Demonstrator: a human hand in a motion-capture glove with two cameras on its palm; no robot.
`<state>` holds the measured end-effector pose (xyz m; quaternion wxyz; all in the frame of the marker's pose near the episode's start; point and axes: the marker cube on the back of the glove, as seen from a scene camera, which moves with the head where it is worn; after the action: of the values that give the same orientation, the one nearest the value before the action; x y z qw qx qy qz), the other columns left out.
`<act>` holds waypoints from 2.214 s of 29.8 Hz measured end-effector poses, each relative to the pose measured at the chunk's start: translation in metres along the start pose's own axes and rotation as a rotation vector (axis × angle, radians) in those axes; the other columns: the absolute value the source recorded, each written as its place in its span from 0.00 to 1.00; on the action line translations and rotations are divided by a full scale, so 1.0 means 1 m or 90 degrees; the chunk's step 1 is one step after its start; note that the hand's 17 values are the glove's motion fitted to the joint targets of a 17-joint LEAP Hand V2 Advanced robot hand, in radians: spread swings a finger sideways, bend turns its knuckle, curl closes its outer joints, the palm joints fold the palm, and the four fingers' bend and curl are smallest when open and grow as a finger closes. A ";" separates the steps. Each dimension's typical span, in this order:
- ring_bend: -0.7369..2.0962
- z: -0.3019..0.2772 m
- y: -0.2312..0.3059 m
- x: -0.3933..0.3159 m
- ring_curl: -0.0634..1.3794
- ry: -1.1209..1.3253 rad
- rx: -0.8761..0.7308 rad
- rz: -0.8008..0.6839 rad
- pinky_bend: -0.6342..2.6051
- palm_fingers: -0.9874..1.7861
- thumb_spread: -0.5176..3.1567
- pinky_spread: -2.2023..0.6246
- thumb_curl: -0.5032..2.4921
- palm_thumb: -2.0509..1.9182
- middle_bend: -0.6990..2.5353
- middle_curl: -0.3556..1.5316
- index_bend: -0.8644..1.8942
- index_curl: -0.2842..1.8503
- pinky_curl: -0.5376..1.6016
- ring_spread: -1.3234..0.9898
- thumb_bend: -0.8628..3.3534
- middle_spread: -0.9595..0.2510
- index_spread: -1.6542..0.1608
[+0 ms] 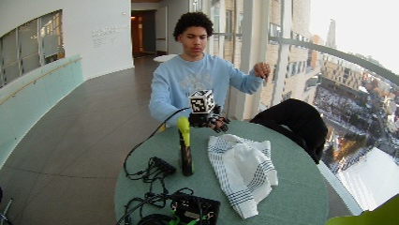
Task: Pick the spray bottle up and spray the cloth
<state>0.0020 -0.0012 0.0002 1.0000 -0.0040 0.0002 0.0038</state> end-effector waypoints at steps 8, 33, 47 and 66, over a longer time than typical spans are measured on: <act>0.40 0.003 -0.005 0.009 0.20 -0.012 -0.019 0.020 0.29 0.63 0.36 0.83 0.22 0.66 0.35 0.30 0.36 0.21 0.34 0.55 0.29 0.72 0.75; 0.37 -0.015 0.024 0.026 0.24 -0.032 -0.009 0.099 0.28 0.60 0.45 0.84 0.26 0.68 0.33 0.36 0.36 0.25 0.38 0.55 0.25 0.70 0.71; 0.37 -0.031 0.081 0.059 0.25 -0.143 0.081 0.223 0.28 0.61 0.45 0.84 0.26 0.67 0.31 0.38 0.36 0.25 0.40 0.55 0.23 0.71 0.71; 0.38 -0.043 0.127 0.108 0.27 -0.426 0.302 0.367 0.28 0.61 0.45 0.84 0.26 0.68 0.30 0.39 0.36 0.25 0.41 0.55 0.20 0.71 0.71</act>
<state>0.1092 0.1261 -0.0434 0.8769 0.2248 -0.3187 0.2811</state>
